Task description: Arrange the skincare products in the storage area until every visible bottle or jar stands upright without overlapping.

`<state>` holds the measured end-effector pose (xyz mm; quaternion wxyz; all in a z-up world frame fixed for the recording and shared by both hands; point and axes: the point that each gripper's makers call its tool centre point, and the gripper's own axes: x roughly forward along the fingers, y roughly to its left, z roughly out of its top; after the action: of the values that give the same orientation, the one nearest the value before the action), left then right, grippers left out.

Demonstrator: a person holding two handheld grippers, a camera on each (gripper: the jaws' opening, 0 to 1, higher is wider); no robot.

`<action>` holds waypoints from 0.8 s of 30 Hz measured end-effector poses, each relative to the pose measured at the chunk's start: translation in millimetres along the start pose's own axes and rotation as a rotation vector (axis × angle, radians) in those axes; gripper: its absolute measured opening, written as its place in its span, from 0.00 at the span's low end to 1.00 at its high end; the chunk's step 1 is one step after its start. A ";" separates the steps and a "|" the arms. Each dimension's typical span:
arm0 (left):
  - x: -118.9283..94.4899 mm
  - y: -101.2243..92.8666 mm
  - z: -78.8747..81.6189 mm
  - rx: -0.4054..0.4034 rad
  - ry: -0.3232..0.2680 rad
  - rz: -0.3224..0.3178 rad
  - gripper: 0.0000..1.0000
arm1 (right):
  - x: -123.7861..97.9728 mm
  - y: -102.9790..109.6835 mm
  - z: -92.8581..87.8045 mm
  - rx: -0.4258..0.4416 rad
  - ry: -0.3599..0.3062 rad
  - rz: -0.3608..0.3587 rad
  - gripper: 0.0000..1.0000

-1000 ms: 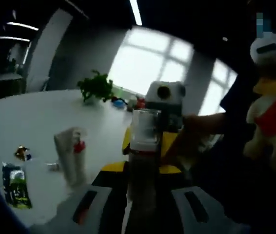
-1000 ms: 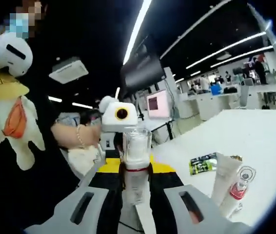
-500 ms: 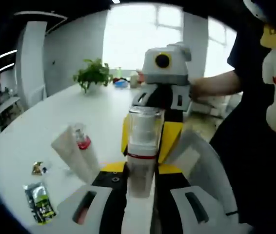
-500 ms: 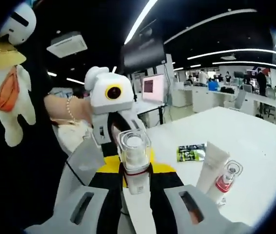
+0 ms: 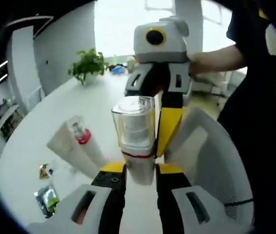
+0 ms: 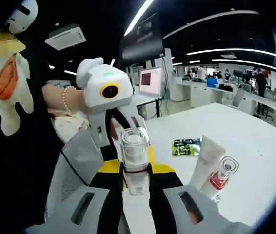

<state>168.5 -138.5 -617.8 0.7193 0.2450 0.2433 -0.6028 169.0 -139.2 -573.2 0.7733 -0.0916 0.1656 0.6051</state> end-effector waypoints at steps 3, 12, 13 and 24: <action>6.1 -6.3 4.6 0.017 0.016 -0.008 0.17 | 1.5 1.4 -5.1 -0.033 0.039 0.030 0.18; 19.4 -0.7 0.1 0.017 0.026 -0.013 0.19 | 4.3 -1.0 -16.8 -0.082 0.076 0.057 0.18; 20.1 -0.6 0.0 0.017 0.027 -0.015 0.19 | 4.1 -1.4 -17.3 -0.081 0.075 0.057 0.18; 42.2 8.8 -17.3 0.021 0.087 -0.012 0.19 | 10.6 -16.2 -43.7 -0.075 0.097 0.046 0.19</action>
<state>182.8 -157.5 -657.7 0.7018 0.2773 0.2694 -0.5983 180.6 -148.7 -618.6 0.7462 -0.1461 0.1822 0.6235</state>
